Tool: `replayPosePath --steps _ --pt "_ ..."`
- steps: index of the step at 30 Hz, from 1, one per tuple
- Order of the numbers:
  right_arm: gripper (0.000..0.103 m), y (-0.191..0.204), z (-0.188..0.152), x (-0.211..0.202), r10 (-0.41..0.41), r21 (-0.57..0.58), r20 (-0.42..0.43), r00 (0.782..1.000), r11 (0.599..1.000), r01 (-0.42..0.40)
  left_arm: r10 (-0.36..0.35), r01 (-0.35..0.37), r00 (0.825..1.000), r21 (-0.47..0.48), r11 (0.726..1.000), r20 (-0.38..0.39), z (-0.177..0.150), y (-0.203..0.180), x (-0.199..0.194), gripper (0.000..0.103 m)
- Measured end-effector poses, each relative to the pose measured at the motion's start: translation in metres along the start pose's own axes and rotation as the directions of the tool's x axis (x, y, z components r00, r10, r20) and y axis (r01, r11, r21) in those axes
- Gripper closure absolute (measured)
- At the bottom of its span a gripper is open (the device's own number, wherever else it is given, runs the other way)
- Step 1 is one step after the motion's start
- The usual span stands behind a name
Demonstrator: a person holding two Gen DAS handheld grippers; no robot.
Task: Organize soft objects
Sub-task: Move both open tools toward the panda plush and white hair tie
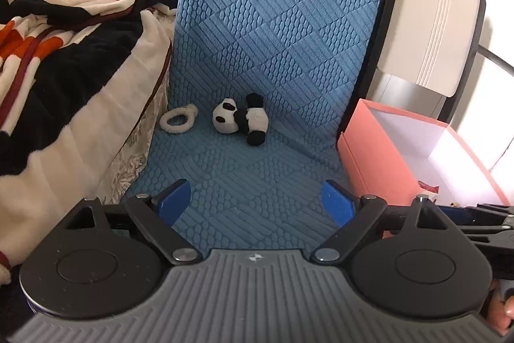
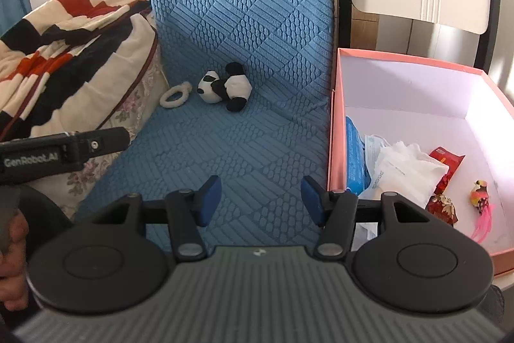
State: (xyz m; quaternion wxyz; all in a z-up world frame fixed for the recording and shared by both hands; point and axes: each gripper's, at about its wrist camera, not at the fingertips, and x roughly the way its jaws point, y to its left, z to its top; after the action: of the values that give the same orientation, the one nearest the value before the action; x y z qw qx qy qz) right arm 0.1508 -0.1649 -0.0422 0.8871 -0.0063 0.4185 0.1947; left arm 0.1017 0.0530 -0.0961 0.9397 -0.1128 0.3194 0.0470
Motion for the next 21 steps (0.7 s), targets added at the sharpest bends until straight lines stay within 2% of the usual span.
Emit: replayPosePath --steps 11,13,21 --pt "0.046 0.003 0.005 0.018 0.017 0.002 0.024 1.0 1.0 -0.017 -0.025 0.024 0.999 -0.042 0.999 -0.035 0.003 0.014 0.038 0.012" --pt "0.046 0.005 0.008 0.026 0.009 -0.015 -0.006 1.0 1.0 -0.009 -0.023 0.021 0.999 -0.05 0.999 -0.046 0.005 0.017 0.045 0.012" --pt "0.046 0.0 0.014 0.043 0.054 -0.006 0.005 0.999 0.999 -0.054 -0.024 0.018 0.998 -0.102 0.995 -0.061 0.018 0.031 0.065 0.012"
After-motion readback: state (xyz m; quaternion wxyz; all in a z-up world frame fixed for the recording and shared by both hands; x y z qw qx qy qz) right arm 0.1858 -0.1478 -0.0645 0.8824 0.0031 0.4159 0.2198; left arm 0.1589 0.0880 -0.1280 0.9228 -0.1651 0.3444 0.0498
